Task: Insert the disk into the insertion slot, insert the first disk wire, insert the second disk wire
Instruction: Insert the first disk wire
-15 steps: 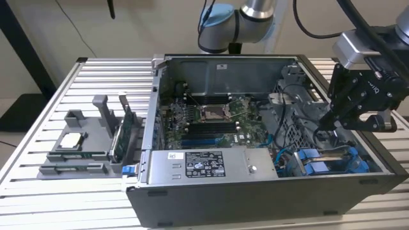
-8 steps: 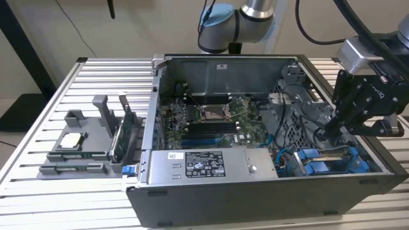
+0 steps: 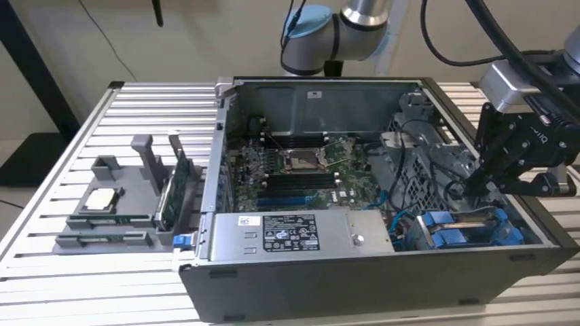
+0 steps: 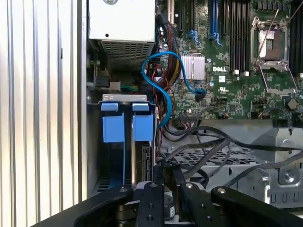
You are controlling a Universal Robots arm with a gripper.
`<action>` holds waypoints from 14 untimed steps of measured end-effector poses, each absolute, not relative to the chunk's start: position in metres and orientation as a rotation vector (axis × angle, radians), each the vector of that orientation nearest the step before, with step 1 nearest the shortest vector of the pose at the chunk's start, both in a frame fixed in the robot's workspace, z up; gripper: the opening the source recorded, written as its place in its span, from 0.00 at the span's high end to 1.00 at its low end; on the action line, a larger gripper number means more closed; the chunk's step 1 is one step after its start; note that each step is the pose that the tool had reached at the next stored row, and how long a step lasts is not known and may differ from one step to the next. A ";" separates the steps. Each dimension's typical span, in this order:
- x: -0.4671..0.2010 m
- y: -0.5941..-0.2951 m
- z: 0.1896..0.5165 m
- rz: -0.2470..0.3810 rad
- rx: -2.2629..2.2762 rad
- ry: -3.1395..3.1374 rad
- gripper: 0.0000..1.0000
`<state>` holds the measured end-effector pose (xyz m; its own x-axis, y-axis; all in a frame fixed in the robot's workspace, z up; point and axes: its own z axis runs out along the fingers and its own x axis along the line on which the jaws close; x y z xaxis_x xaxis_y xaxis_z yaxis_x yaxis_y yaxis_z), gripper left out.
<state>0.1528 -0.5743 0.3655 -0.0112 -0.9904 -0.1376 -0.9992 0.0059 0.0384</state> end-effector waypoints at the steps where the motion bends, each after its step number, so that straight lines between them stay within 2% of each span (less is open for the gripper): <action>1: 0.153 -0.574 0.366 0.191 -2.158 2.176 0.81; 7: 0.153 -0.574 0.365 0.185 -2.156 2.174 0.81; 14: 0.153 -0.574 0.362 0.147 -2.143 2.156 0.81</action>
<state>0.1528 -0.5743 0.3619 -0.0058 -0.9906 -0.1370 -1.0000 0.0059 -0.0008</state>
